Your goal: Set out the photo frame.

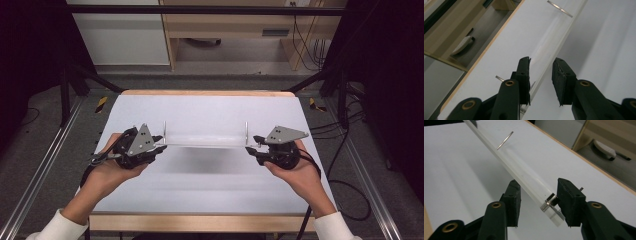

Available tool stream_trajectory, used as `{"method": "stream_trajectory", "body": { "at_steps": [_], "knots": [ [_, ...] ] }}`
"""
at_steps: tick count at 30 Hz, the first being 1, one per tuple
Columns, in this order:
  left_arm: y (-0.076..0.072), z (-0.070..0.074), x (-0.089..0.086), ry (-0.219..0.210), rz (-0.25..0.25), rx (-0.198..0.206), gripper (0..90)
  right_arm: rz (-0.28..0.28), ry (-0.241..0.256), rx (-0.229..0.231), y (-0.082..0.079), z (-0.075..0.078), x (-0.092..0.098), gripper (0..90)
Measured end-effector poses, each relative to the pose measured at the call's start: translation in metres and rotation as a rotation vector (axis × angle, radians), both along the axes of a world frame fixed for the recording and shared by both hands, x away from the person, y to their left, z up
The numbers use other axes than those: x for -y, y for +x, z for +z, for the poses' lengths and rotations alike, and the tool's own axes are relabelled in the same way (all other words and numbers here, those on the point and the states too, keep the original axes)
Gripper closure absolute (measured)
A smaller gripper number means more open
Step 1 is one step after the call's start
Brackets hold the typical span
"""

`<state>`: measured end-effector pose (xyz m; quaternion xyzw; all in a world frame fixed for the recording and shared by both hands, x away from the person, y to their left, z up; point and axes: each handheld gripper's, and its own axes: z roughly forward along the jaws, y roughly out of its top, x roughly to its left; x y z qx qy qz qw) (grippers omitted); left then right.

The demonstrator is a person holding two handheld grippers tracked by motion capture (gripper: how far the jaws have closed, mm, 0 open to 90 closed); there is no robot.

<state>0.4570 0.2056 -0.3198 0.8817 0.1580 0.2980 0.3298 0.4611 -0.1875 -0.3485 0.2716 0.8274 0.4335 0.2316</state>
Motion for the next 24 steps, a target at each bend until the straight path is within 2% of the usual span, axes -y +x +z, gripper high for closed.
{"method": "stream_trajectory", "body": {
  "at_steps": [3, 5, 13, 14, 24],
  "knots": [
    [0.004, 0.001, -0.004, -0.024, -0.023, -0.005, 67.0, 0.001, -0.013, -0.005, 0.002, 0.004, -0.001, 58.2],
    [0.007, 0.003, -0.004, -0.038, -0.022, -0.014, 66.9, 0.012, 0.018, -0.025, 0.008, 0.004, 0.002, 57.5],
    [0.019, 0.014, -0.001, -0.048, -0.014, -0.040, 66.4, -0.005, 0.016, -0.024, 0.017, 0.012, 0.003, 56.8],
    [0.021, 0.016, -0.001, -0.033, -0.017, -0.041, 66.5, -0.005, 0.020, -0.025, 0.020, 0.013, 0.004, 56.6],
    [0.052, 0.034, 0.002, -0.046, -0.005, -0.063, 64.5, -0.023, 0.057, -0.014, 0.045, 0.025, 0.007, 55.9]
  ]
}}
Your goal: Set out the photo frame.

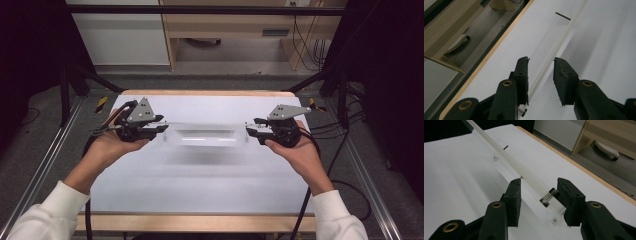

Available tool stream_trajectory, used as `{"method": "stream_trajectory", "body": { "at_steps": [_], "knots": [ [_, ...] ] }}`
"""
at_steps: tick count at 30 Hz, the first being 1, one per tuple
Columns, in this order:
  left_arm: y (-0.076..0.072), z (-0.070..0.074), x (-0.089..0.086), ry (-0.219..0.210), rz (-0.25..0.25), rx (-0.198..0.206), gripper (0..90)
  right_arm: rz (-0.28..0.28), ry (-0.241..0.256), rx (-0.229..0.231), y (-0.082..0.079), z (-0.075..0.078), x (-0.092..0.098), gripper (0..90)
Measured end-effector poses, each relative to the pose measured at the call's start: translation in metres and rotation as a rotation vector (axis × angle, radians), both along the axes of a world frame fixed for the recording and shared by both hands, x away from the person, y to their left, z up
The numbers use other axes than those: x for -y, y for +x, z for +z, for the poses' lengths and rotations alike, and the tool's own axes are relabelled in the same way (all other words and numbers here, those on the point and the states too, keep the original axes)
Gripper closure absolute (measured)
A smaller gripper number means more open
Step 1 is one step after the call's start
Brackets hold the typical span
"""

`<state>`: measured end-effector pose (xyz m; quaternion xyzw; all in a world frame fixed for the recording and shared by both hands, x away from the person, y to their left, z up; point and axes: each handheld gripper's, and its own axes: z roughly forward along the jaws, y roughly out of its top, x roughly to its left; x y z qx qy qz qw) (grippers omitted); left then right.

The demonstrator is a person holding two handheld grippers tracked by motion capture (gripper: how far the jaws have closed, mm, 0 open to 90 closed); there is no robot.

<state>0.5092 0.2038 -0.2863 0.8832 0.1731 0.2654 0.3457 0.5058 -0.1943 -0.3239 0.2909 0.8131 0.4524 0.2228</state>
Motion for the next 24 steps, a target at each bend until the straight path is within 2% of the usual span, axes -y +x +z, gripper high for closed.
{"method": "stream_trajectory", "body": {
  "at_steps": [6, 18, 24],
  "knots": [
    [0.015, 0.005, -0.001, -0.004, 0.001, -0.011, 62.9, -0.005, 0.041, -0.004, 0.008, 0.003, 0.001, 56.4],
    [0.035, 0.012, -0.001, -0.029, 0.020, -0.029, 61.2, -0.029, 0.040, -0.005, 0.025, 0.009, 0.000, 55.7],
    [0.047, 0.014, 0.000, -0.039, 0.027, -0.033, 59.9, -0.047, 0.047, 0.012, 0.034, 0.010, 0.000, 55.2]
  ]
}}
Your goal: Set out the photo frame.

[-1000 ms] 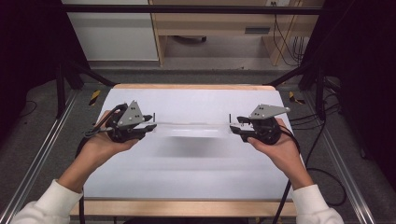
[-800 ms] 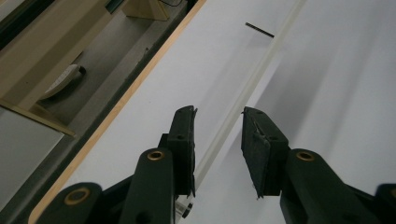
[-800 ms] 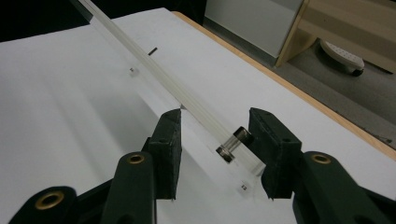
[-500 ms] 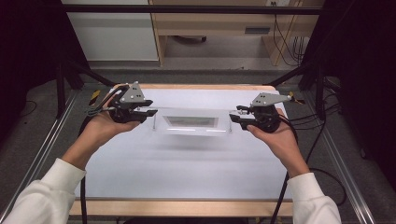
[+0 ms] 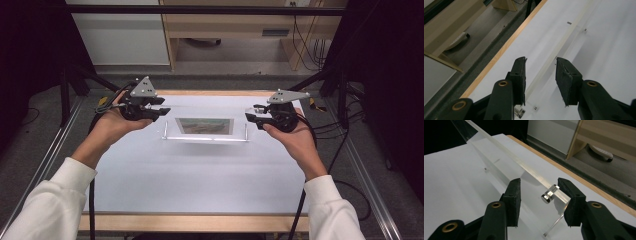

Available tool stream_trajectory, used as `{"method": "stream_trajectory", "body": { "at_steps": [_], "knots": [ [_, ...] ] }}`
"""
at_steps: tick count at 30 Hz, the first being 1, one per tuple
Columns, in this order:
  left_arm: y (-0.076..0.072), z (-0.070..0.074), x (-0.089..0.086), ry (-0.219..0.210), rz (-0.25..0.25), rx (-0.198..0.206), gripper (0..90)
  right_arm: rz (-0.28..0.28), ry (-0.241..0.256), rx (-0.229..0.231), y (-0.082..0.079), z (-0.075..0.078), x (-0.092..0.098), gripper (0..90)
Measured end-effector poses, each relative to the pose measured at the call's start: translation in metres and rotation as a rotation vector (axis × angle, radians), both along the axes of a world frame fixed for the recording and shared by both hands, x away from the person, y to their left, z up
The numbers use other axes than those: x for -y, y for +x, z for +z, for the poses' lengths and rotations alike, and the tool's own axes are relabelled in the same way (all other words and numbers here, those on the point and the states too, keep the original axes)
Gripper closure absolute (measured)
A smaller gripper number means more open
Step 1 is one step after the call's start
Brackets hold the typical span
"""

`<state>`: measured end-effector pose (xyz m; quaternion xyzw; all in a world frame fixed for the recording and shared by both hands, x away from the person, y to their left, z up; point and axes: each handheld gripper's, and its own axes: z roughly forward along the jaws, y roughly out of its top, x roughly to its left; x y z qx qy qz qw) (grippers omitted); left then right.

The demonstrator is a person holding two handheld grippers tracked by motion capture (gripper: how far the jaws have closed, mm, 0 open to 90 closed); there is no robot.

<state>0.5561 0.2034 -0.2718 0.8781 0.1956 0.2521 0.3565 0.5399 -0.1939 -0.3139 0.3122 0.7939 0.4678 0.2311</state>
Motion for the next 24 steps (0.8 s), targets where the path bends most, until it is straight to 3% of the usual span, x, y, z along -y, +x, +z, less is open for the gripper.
{"method": "stream_trajectory", "body": {
  "at_steps": [7, 10, 18, 21, 24],
  "knots": [
    [0.009, 0.002, 0.000, -0.003, 0.001, -0.002, 59.6, -0.056, 0.020, 0.078, 0.000, -0.008, -0.002, 53.3],
    [0.013, 0.003, 0.001, -0.001, 0.004, 0.001, 59.4, -0.082, 0.004, 0.070, 0.003, -0.012, -0.002, 55.0],
    [0.022, 0.004, 0.001, -0.005, 0.002, -0.003, 58.7, -0.097, 0.023, 0.065, 0.010, -0.013, -0.001, 56.2],
    [0.023, 0.003, 0.001, -0.040, 0.015, 0.002, 57.1, -0.100, 0.028, 0.065, 0.011, -0.013, -0.001, 56.1],
    [0.022, 0.005, -0.002, -0.133, 0.015, 0.032, 43.7, -0.104, 0.038, 0.057, 0.012, -0.013, -0.001, 56.1]
  ]
}}
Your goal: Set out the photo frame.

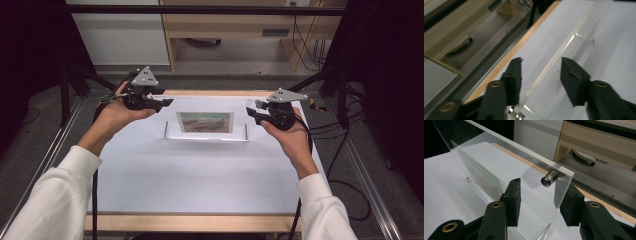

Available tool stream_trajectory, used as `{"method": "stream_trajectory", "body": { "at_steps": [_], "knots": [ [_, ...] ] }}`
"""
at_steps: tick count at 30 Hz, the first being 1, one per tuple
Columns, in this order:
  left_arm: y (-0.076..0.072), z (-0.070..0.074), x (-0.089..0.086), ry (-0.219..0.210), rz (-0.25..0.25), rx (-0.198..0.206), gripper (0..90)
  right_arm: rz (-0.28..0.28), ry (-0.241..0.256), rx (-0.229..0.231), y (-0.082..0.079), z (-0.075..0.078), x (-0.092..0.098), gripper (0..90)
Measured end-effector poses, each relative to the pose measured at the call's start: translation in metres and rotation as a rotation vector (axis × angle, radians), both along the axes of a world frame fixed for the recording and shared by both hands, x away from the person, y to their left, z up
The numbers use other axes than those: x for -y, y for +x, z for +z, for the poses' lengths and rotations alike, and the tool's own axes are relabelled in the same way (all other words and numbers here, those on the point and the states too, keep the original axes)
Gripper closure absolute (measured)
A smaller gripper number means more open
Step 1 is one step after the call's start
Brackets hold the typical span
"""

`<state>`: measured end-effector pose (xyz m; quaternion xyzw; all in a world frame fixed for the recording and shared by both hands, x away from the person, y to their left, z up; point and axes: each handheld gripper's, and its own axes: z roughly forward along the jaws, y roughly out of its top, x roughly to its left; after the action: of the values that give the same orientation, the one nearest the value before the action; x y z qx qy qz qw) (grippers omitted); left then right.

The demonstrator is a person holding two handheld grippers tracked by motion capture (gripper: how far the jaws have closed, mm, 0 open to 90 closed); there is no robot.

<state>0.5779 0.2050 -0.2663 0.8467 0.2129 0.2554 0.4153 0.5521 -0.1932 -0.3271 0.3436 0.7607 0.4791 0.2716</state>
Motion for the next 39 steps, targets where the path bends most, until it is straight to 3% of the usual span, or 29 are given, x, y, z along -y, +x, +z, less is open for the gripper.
{"method": "stream_trajectory", "body": {
  "at_steps": [2, 8, 15, 20, 26, 39],
  "knots": [
    [-0.003, 0.002, -0.002, -0.048, 0.012, 0.032, 38.2, -0.001, 0.002, -0.002, 0.001, 0.000, 0.000, 56.0],
    [-0.015, 0.001, -0.011, -0.170, 0.067, 0.034, 25.6, -0.017, 0.003, -0.007, 0.005, 0.001, -0.001, 55.4],
    [-0.036, -0.014, -0.031, -0.246, 0.143, 0.033, 17.0, -0.035, 0.014, -0.022, 0.012, 0.002, -0.002, 55.0],
    [-0.048, -0.025, -0.044, -0.255, 0.183, 0.021, 14.3, -0.043, 0.014, -0.026, 0.016, 0.003, -0.002, 54.8],
    [-0.060, -0.036, -0.054, -0.265, 0.198, 0.006, 13.9, -0.050, 0.017, -0.033, 0.019, 0.003, -0.002, 54.5],
    [-0.072, -0.055, -0.054, -0.252, 0.201, -0.035, 11.2, -0.063, 0.019, -0.048, 0.027, 0.005, -0.003, 54.1]
  ]
}}
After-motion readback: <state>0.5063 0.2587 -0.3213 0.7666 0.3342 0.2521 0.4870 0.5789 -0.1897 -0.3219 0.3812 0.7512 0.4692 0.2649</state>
